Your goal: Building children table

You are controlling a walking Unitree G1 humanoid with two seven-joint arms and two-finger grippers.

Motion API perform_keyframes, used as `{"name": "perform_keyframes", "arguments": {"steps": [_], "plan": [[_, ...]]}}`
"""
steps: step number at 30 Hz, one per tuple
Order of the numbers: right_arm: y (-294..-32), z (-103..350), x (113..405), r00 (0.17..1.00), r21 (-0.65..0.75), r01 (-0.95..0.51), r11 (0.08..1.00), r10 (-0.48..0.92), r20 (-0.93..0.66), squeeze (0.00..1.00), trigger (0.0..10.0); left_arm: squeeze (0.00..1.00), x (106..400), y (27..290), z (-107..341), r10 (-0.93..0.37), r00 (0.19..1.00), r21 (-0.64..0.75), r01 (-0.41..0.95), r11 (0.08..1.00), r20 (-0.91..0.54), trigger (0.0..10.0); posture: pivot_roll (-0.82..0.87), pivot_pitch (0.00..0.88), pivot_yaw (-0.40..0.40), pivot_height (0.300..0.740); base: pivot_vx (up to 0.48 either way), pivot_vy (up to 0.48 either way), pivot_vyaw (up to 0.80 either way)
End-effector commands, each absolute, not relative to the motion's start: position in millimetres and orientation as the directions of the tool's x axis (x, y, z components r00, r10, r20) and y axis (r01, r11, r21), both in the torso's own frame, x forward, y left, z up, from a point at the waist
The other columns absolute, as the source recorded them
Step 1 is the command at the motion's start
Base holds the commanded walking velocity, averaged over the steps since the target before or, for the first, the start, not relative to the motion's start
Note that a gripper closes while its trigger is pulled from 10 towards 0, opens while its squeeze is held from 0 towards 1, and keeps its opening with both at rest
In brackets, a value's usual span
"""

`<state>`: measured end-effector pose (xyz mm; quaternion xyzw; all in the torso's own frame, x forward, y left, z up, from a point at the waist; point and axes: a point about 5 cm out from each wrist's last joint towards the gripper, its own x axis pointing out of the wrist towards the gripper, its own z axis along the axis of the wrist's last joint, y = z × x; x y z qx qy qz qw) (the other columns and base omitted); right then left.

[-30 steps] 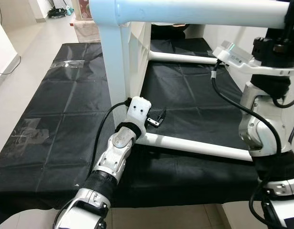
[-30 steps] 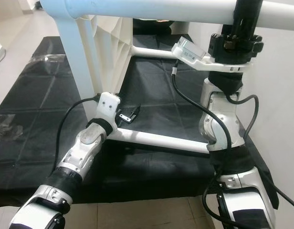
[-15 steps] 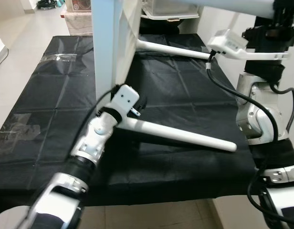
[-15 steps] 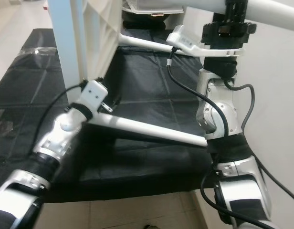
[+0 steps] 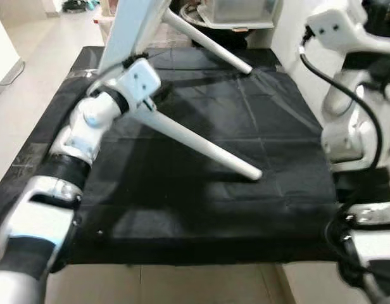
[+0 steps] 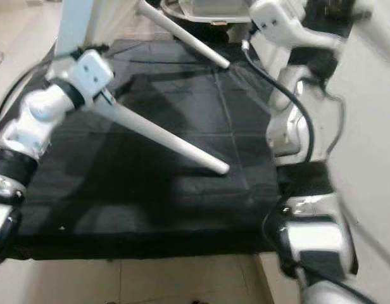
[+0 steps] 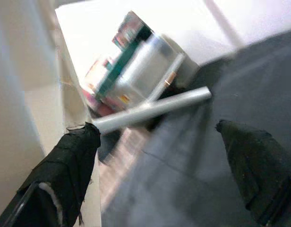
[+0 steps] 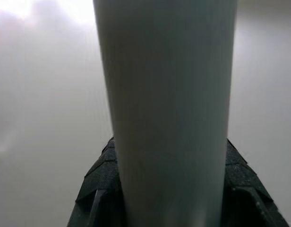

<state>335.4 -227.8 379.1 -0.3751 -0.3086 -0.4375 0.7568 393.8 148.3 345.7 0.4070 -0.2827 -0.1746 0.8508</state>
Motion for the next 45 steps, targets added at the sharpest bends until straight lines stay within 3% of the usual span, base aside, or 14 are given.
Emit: {"name": "perform_keyframes", "arguments": {"steps": [1, 2, 4, 7, 13, 25, 29, 31, 35, 37, 38, 39, 40, 45], "plan": [[-295.9, 369.3, 315.7, 0.310, -0.164, 0.950, 0.267, -0.727, 0.613, 0.00, 0.0, 0.00, 393.5, 208.3, 356.2, -0.334, 0.866, 0.744, -0.064, 0.665, 0.373, 10.0, 0.13, 0.085, -0.036, 0.740, 0.000, 0.000, 0.00], [-295.9, 369.3, 315.7, 0.310, -0.164, 0.950, 0.267, -0.727, 0.613, 0.00, 0.0, 0.00, 393.5, 208.3, 356.2, -0.334, 0.866, 0.744, -0.064, 0.665, 0.373, 10.0, 0.13, 0.085, -0.036, 0.740, 0.000, 0.000, 0.00], [-303.5, 334.3, 324.5, 0.399, -0.134, 0.916, 0.378, -0.819, 0.413, 0.00, 0.0, 0.00, 390.6, 200.4, 387.4, -0.402, 0.833, 0.811, -0.091, 0.578, 0.379, 10.0, 0.15, 0.075, -0.030, 0.740, 0.000, 0.000, 0.00], [-302.9, 324.5, 326.1, 0.417, -0.127, 0.908, 0.399, -0.832, 0.365, 0.00, 0.0, 0.00, 389.6, 197.1, 393.6, -0.420, 0.824, 0.823, -0.095, 0.561, 0.381, 10.0, 0.15, 0.075, -0.030, 0.740, 0.000, 0.000, 0.00], [-284.4, 270.2, 334.4, 0.541, -0.092, 0.841, 0.534, -0.833, 0.111, 0.00, 0.0, 0.00, 387.7, 173.6, 407.6, -0.506, 0.759, 0.841, -0.100, 0.531, 0.409, 10.0, 0.14, 0.072, -0.025, 0.740, 0.000, 0.000, 0.00], [-258.3, 221.7, 336.4, 0.644, -0.047, 0.756, 0.653, -0.755, -0.123, 0.00, 0.0, 0.00, 382.3, 151.9, 440.1, -0.511, 0.698, 0.823, -0.205, 0.529, 0.502, 10.0, 0.15, 0.074, -0.024, 0.740, 0.000, 0.000, 0.00], [-252.9, 211.8, 333.9, 0.647, -0.031, 0.751, 0.660, -0.745, -0.164, 0.00, 0.0, 0.00, 387.9, 133.9, 425.6, -0.580, 0.700, 0.840, -0.053, 0.540, 0.417, 10.0, 0.15, 0.076, -0.025, 0.740, 0.000, 0.000, 0.00], [-248.0, 204.7, 331.5, 0.656, -0.014, 0.741, 0.671, -0.729, -0.195, 0.00, 0.0, 0.00, 390.2, 112.4, 395.1, -0.691, 0.649, 0.864, 0.101, 0.493, 0.319, 10.0, 0.15, 0.078, -0.023, 0.740, 0.000, 0.000, 0.00], [-241.5, 197.2, 329.2, 0.666, 0.001, 0.729, 0.684, -0.709, -0.232, 0.00, 0.0, 0.00, 389.4, 93.6, 357.6, -0.786, 0.582, 0.882, 0.238, 0.408, 0.206, 10.0, 0.14, 0.082, -0.018, 0.740, 0.000, 0.000, 0.00], [-241.5, 197.2, 329.2, 0.666, 0.001, 0.729, 0.684, -0.709, -0.232, 0.00, 0.0, 0.00, 389.4, 93.6, 357.6, -0.786, 0.582, 0.882, 0.238, 0.408, 0.206, 10.0, 0.14, 0.082, -0.018, 0.740, 0.000, 0.000, 0.00], [-237.7, 193.0, 327.6, 0.671, 0.016, 0.723, 0.691, -0.696, -0.256, 0.00, 0.0, 0.00, 386.3, 82.9, 334.4, -0.841, 0.526, 0.889, 0.314, 0.334, 0.130, 10.0, 0.14, 0.084, -0.016, 0.740, 0.000, 0.000, 0.00], [-237.7, 193.0, 327.6, 0.671, 0.016, 0.723, 0.691, -0.696, -0.256, 0.00, 0.0, 0.00, 386.3, 82.9, 334.4, -0.841, 0.526, 0.889, 0.314, 0.334, 0.130, 10.0, 0.14, 0.084, -0.016, 0.740, 0.000, 0.000, 0.00], [-233.2, 186.4, 324.0, 0.674, 0.034, 0.717, 0.696, -0.680, -0.288, 0.00, 0.0, 0.00, 376.8, 65.2, 293.8, -0.908, 0.419, 0.881, 0.420, 0.217, 0.024, 10.0, 0.13, 0.089, -0.013, 0.740, 0.000, 0.000, 0.00], [-229.2, 183.1, 322.2, 0.684, 0.046, 0.706, 0.706, -0.665, -0.301, 0.00, 0.0, 0.00, 368.2, 56.2, 266.4, -0.934, 0.358, 0.854, 0.490, 0.174, -0.015, 10.0, 0.13, 0.092, -0.010, 0.740, 0.000, 0.000, 0.00]]}}
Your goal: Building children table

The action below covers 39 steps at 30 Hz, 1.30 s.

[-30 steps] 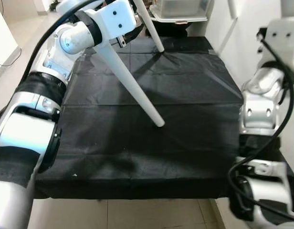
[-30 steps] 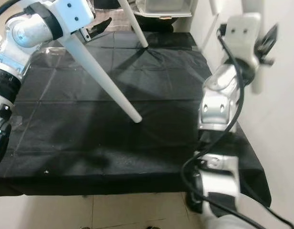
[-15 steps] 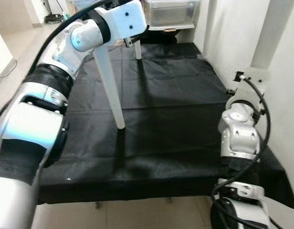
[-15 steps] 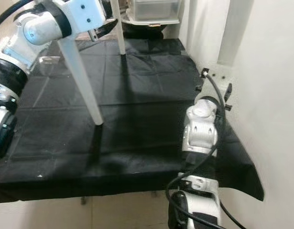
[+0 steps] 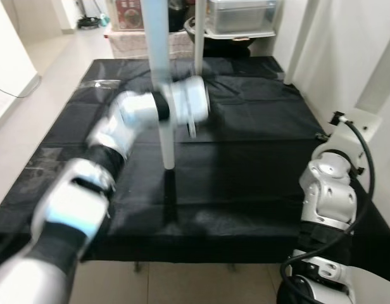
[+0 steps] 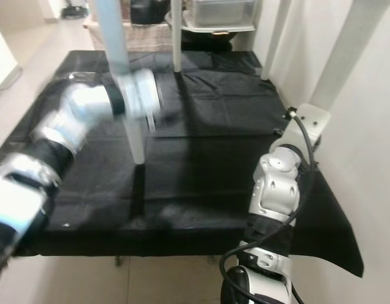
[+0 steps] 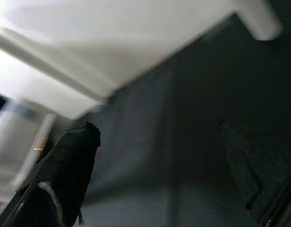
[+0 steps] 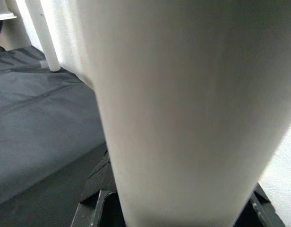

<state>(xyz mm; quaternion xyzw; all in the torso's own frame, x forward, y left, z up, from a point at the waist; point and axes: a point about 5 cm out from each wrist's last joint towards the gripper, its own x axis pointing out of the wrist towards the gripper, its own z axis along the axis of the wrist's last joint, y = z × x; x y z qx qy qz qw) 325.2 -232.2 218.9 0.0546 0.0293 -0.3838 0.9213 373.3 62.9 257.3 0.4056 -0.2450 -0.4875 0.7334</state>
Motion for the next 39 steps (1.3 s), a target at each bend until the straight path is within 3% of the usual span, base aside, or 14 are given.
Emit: {"name": "perform_keyframes", "arguments": {"steps": [1, 5, 6, 7, 8, 13, 14, 19, 20, 23, 24, 30, 31, 39], "plan": [[-229.2, 183.1, 322.2, 0.684, 0.046, 0.706, 0.706, -0.665, -0.301, 0.00, 0.0, 0.00, 368.2, 56.2, 266.4, -0.934, 0.358, 0.854, 0.490, 0.174, -0.015, 10.0, 0.13, 0.092, -0.010, 0.740, 0.000, 0.000, 0.00], [-220.1, 181.6, 324.0, 0.721, 0.061, 0.668, 0.742, -0.625, -0.300, 0.00, 0.0, 0.00, 362.2, 53.4, 253.6, -0.939, 0.343, 0.836, 0.517, 0.187, -0.002, 10.0, 0.13, 0.094, -0.009, 0.740, 0.000, 0.000, 0.00], [-212.7, 181.5, 325.5, 0.749, 0.053, 0.634, 0.771, -0.596, -0.289, 0.00, 5.3, 0.00, 358.0, 51.8, 245.7, -0.939, 0.343, 0.819, 0.533, 0.212, 0.019, 10.0, 0.13, 0.094, -0.009, 0.740, 0.000, 0.000, 0.00], [-212.7, 181.5, 325.5, 0.749, 0.053, 0.634, 0.771, -0.596, -0.289, 0.00, 5.3, 0.00, 358.0, 51.8, 245.7, -0.939, 0.343, 0.819, 0.533, 0.212, 0.019, 10.0, 0.13, 0.094, -0.009, 0.740, 0.000, 0.000, 0.00], [-206.6, 181.6, 326.9, 0.774, 0.056, 0.604, 0.795, -0.569, -0.278, 0.00, 10.0, 0.00, 353.8, 50.4, 238.6, -0.939, 0.343, 0.805, 0.547, 0.230, 0.035, 10.0, 0.13, 0.094, -0.011, 0.740, 0.000, 0.000, 0.00], [-200.0, 180.1, 326.9, 0.801, 0.067, 0.567, 0.821, -0.531, -0.276, 0.00, 10.0, 0.00, 347.0, 49.1, 228.4, -0.932, 0.355, 0.774, 0.571, 0.275, 0.069, 10.0, 0.13, 0.094, -0.013, 0.740, 0.000, 0.000, 0.00], [-198.8, 180.8, 325.8, 0.824, 0.072, 0.540, 0.839, -0.509, -0.250, 1.00, 10.0, 0.00, 342.3, 49.5, 221.1, -0.923, 0.372, 0.747, 0.586, 0.313, 0.095, 10.0, 0.12, 0.093, -0.014, 0.740, 0.000, 0.000, 0.00], [-198.0, 183.6, 321.0, 0.849, 0.062, 0.513, 0.856, -0.494, -0.189, 1.00, 10.0, 0.00, 330.6, 56.0, 202.8, -0.891, 0.432, 0.676, 0.617, 0.404, 0.139, 10.0, 0.12, 0.082, -0.015, 0.740, 0.000, 0.000, 0.00], [-197.8, 183.5, 320.7, 0.850, 0.066, 0.511, 0.857, -0.493, -0.186, 0.92, 10.0, 0.00, 329.3, 57.4, 200.6, -0.885, 0.443, 0.670, 0.615, 0.415, 0.142, 10.0, 0.12, 0.082, -0.015, 0.740, 0.000, 0.000, 0.00], [-194.0, 185.4, 319.9, 0.875, 0.099, 0.475, 0.875, -0.457, -0.161, 0.92, 10.0, 0.00, 327.0, 61.6, 196.5, -0.864, 0.480, 0.652, 0.608, 0.453, 0.153, 10.0, 0.12, 0.079, -0.014, 0.740, 0.000, 0.000, 0.00], [-192.1, 186.3, 317.5, 0.887, 0.111, 0.456, 0.883, -0.440, -0.143, 0.00, 10.0, 0.00, 325.8, 65.1, 194.4, -0.851, 0.500, 0.645, 0.600, 0.473, 0.158, 10.0, 0.12, 0.070, -0.015, 0.740, 0.000, 0.000, 0.00], [-188.6, 187.6, 301.0, 0.917, 0.058, 0.397, 0.916, -0.394, -0.057, 0.00, 10.0, 0.00, 320.2, 79.3, 187.9, -0.776, 0.601, 0.564, 0.580, 0.588, 0.190, 10.0, 0.12, 0.063, -0.017, 0.740, 0.000, 0.000, 0.00], [-187.3, 180.6, 287.4, 0.939, 0.016, 0.343, 0.939, -0.343, -0.013, 0.00, 10.0, 0.00, 314.6, 87.2, 177.8, -0.729, 0.658, 0.513, 0.567, 0.644, 0.188, 10.0, 0.10, 0.038, -0.018, 0.740, 0.000, 0.000, 0.00], [-178.1, 160.9, 259.2, 0.969, -0.057, 0.248, 0.967, -0.247, 0.021, 0.00, 10.0, 0.00, 301.1, 96.8, 154.4, -0.652, 0.744, 0.384, 0.564, 0.731, 0.147, 10.0, 0.08, 0.004, -0.023, 0.740, 0.000, 0.000, 0.00]]}}
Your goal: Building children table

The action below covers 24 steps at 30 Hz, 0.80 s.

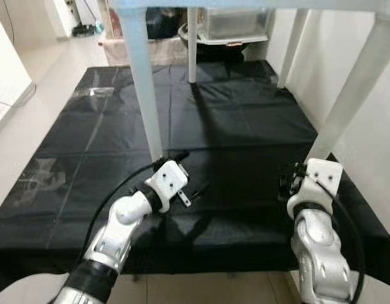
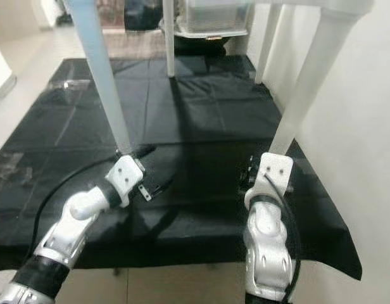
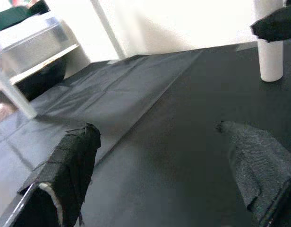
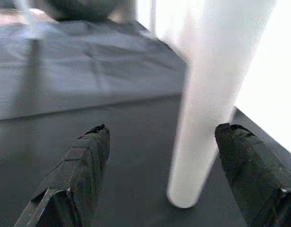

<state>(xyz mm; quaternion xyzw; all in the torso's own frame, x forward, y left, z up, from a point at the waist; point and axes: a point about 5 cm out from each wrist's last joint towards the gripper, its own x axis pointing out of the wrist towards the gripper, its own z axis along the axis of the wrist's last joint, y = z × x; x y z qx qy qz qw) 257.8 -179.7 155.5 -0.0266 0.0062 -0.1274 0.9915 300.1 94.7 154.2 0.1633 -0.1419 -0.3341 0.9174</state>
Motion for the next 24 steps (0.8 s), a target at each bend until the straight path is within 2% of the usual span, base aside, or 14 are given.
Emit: {"name": "perform_keyframes", "arguments": {"steps": [1, 7, 8, 9, 15, 24], "plan": [[-170.4, 153.8, 250.0, 0.980, -0.070, 0.197, 0.978, -0.196, 0.026, 0.00, 10.0, 0.00, 294.1, 95.2, 145.9, -0.632, 0.764, 0.328, 0.569, 0.754, 0.130, 10.0, 0.08, 0.000, -0.026, 0.740, 0.000, 0.000, 0.00], [-161.9, 147.4, 242.9, 0.989, -0.077, 0.148, 0.986, -0.147, 0.022, 0.00, 10.0, 0.00, 286.4, 91.1, 138.4, -0.623, 0.774, 0.269, 0.579, 0.770, 0.118, 10.0, 0.08, 0.000, -0.026, 0.740, 0.000, 0.000, 0.00], [-157.9, 140.6, 237.1, 0.992, -0.071, 0.127, 0.989, -0.126, 0.013, 0.00, 10.0, 0.00, 277.1, 85.7, 130.5, -0.614, 0.784, 0.210, 0.587, 0.782, 0.091, 10.0, 0.07, 0.000, -0.029, 0.740, 0.000, 0.000, 0.00], [-157.9, 140.6, 237.1, 0.992, -0.071, 0.127, 0.989, -0.126, 0.013, 0.00, 10.0, 0.00, 277.1, 85.7, 130.5, -0.614, 0.784, 0.210, 0.587, 0.782, 0.091, 10.0, 0.07, 0.000, -0.029, 0.740, 0.000, 0.000, 0.00], [-154.1, 119.5, 231.5, 0.992, -0.058, 0.114, 0.992, -0.117, -0.040, 0.00, 10.0, 0.00, 260.9, 76.8, 107.0, -0.576, 0.818, 0.078, 0.574, 0.815, 0.001, 10.0, 0.05, 0.000, -0.037, 0.740, 0.000, 0.000, 0.47], [-153.9, 104.4, 231.6, 0.991, -0.010, 0.112, 0.994, -0.112, -0.074, 0.00, 10.0, 0.00, 264.1, 70.9, 94.7, -0.546, 0.836, 0.062, 0.549, 0.834, -0.057, 10.0, 0.02, 0.000, -0.039, 0.740, 0.000, 0.000, 0.05]]}}
